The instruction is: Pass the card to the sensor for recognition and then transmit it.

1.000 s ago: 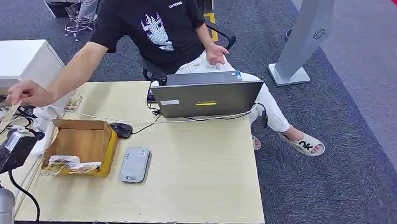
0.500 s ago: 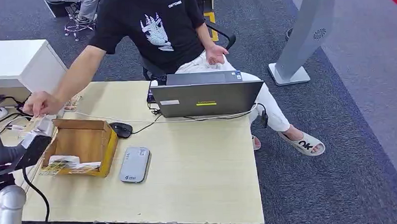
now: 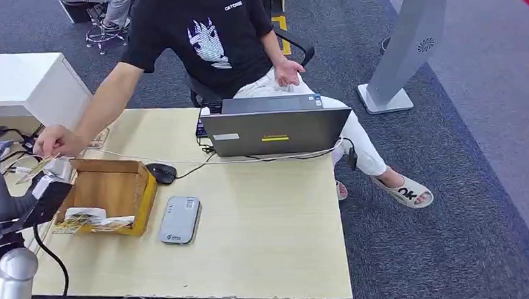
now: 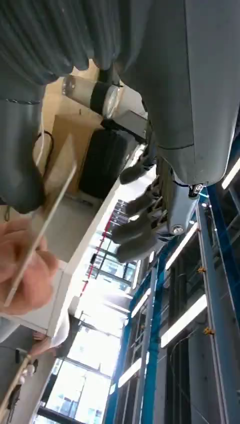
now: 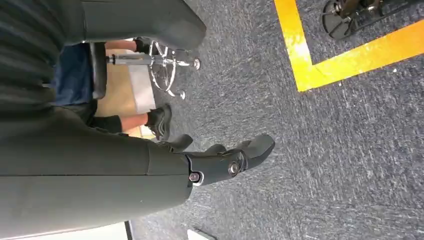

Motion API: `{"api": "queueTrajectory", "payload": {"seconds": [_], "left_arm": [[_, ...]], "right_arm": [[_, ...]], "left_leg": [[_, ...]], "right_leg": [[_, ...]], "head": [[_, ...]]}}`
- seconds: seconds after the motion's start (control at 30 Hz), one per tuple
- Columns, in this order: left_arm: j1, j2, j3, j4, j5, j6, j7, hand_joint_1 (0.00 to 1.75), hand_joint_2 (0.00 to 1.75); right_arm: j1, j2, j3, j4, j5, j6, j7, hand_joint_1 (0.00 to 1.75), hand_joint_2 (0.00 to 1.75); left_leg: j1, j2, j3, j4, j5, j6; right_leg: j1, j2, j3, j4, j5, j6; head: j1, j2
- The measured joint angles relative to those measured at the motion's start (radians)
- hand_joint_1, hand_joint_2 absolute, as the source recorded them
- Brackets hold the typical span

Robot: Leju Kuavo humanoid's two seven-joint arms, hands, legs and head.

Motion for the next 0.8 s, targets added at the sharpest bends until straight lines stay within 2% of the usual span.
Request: {"api": "queueTrajectory", "payload": {"seconds": [0.2, 0.4, 0.8], "left_arm": [[0.025, -0.005, -0.018, -0.004, 0.021, -0.016, -0.006, 1.75, 1.75], [0.062, -0.018, -0.056, -0.062, 0.016, -0.053, -0.016, 1.75, 1.75], [0.083, -0.029, -0.102, -0.107, 0.01, -0.063, -0.014, 1.75, 1.75]], "right_arm": [[0.001, 0.0, -0.003, 0.0, 0.008, 0.002, -0.012, 0.0, 1.75], [0.001, 0.0, -0.016, 0.0, 0.015, 0.003, -0.015, 0.0, 1.75], [0.002, 0.0, -0.025, 0.0, 0.025, 0.008, -0.014, 0.0, 1.75]], "left_leg": [[0.0, 0.0, 0.0, 0.0, 0.0, 0.0], [0.0, 0.0, 0.0, 0.0, 0.0, 0.0], [0.0, 0.0, 0.0, 0.0, 0.0, 0.0]], "right_leg": [[0.0, 0.0, 0.0, 0.0, 0.0, 0.0], [0.0, 0.0, 0.0, 0.0, 0.0, 0.0], [0.0, 0.0, -0.001, 0.0, 0.0, 0.0]], "head": [[0.0, 0.0], [0.0, 0.0], [0.0, 0.0]]}}
